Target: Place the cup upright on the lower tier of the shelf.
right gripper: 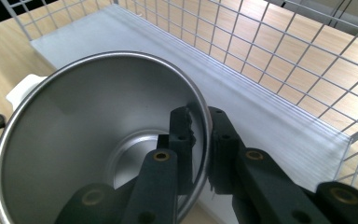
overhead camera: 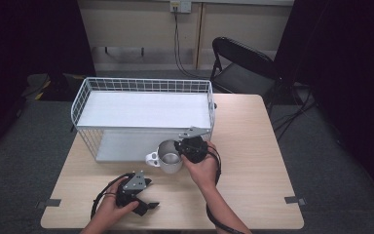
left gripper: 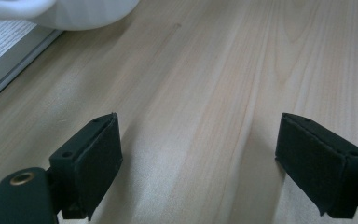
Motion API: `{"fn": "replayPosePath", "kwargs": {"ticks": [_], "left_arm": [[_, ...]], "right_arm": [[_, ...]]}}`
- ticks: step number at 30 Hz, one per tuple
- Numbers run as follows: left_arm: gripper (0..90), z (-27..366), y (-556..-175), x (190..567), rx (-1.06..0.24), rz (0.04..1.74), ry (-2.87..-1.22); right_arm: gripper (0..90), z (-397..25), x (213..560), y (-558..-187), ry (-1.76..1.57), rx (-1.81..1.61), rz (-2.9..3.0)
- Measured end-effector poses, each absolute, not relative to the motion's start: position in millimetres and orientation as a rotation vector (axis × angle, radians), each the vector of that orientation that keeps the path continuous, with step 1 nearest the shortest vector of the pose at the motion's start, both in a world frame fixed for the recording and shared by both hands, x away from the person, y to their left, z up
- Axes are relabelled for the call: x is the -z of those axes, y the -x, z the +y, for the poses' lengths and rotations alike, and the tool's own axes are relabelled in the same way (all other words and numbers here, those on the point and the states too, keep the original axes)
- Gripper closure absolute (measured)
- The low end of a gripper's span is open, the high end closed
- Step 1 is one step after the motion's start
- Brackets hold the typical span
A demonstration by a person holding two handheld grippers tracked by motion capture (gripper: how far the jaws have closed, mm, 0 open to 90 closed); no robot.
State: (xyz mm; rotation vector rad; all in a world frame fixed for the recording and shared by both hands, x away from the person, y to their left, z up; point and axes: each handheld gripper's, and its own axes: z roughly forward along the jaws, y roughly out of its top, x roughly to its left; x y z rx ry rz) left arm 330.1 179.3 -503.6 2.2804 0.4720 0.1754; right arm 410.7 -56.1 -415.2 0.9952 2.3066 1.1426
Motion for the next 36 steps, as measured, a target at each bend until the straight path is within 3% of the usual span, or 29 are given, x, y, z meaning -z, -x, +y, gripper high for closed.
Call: {"fn": "replayPosePath", "kwargs": {"ticks": [36], "left_arm": [[13.7,179,-330,504,-0.173,0.479,-2.273]], "right_arm": [[82.1,-51,423,-427,-1.021,-1.114,2.213]]}}
